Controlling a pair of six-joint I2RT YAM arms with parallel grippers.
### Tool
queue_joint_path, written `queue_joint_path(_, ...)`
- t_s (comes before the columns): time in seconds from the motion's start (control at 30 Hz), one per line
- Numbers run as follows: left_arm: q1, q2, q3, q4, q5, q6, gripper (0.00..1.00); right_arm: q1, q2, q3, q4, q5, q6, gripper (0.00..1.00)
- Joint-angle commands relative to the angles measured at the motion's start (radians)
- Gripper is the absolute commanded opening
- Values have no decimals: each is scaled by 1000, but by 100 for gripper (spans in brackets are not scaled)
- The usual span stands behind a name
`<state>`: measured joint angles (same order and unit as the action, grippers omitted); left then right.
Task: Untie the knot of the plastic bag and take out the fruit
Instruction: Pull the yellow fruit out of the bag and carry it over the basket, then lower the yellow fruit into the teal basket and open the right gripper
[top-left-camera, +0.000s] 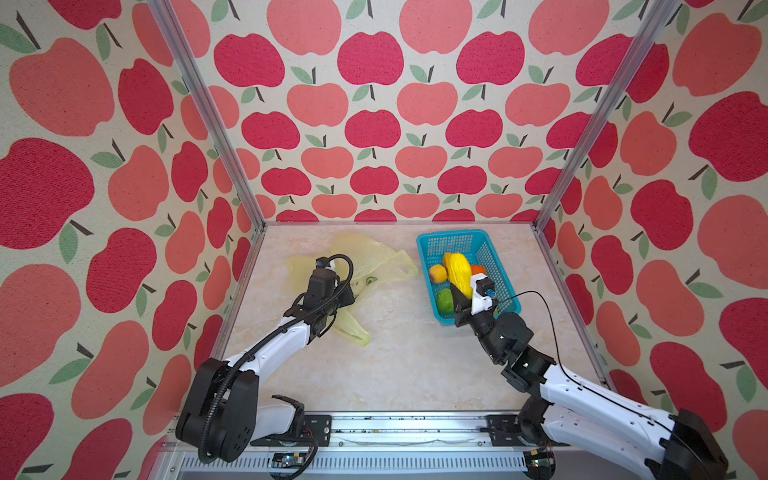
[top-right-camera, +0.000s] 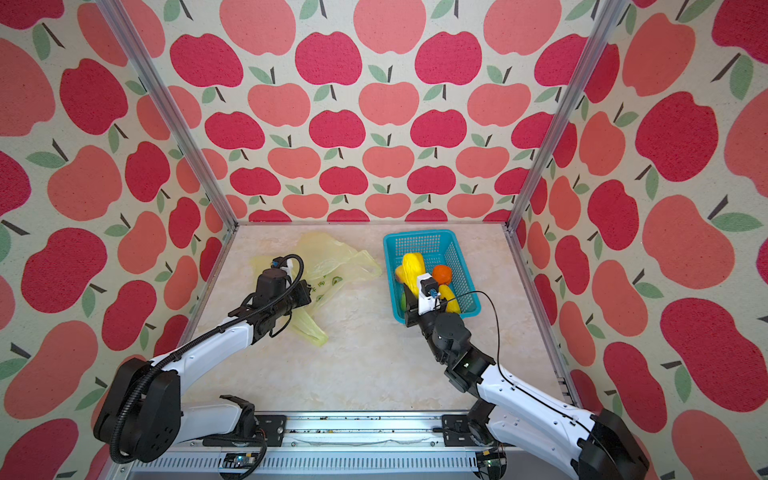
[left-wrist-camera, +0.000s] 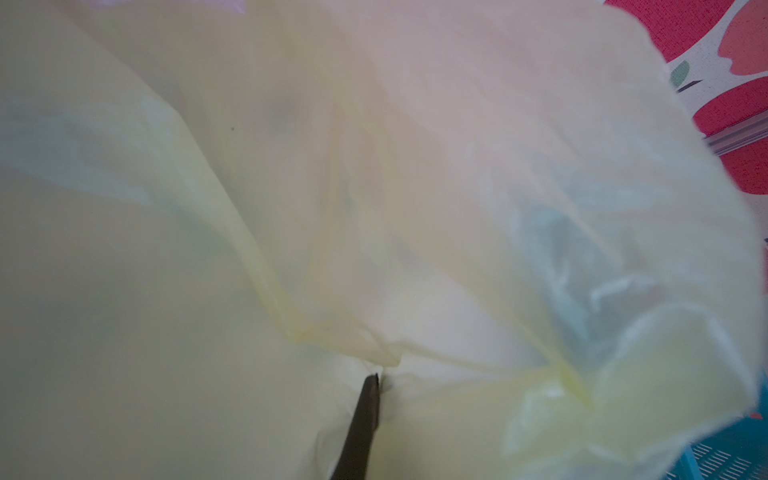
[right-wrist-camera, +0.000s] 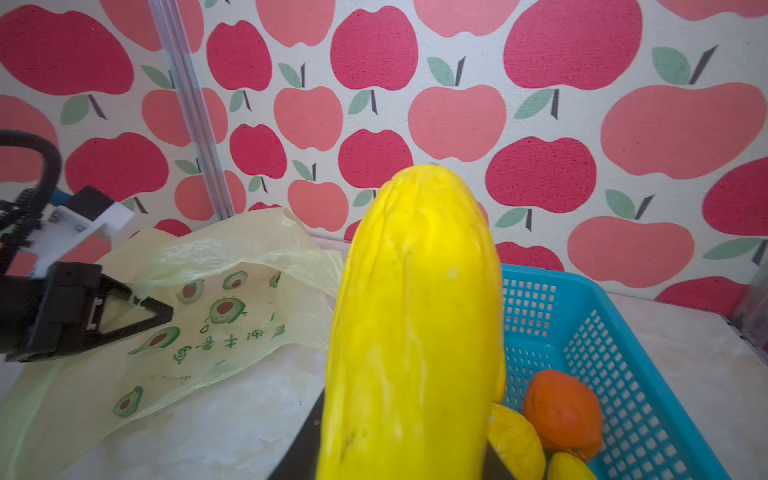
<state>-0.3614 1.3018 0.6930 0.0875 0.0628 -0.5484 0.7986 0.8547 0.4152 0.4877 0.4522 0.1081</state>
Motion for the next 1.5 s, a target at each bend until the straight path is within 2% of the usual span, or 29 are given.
queue_joint_path(0.0,-26,29,49,-3,-40,34,0,-154,-11,15,-213,-173,140,21)
queue_joint_path(0.17,-47,65,82,-24,-60,51,0,-366,111,83,-285,-399,223,18)
queue_joint_path(0.3,-57,78,87,-21,-57,54,0,-451,271,169,-308,-509,245,16)
queue_joint_path(0.53,-61,116,117,-65,-55,85,0,-484,551,378,-400,-512,190,14)
queue_joint_path(0.67,-42,146,134,-63,40,78,0,-493,674,475,-418,-481,174,13)
queue_joint_path(1.13,-46,240,205,-140,31,121,0,-526,992,740,-508,-399,107,11)
queue_joint_path(1.23,-51,254,217,-157,31,131,0,-548,1039,822,-594,-424,118,9)
queue_joint_path(1.47,-55,264,237,-186,26,142,0,-562,1122,916,-661,-416,128,13)
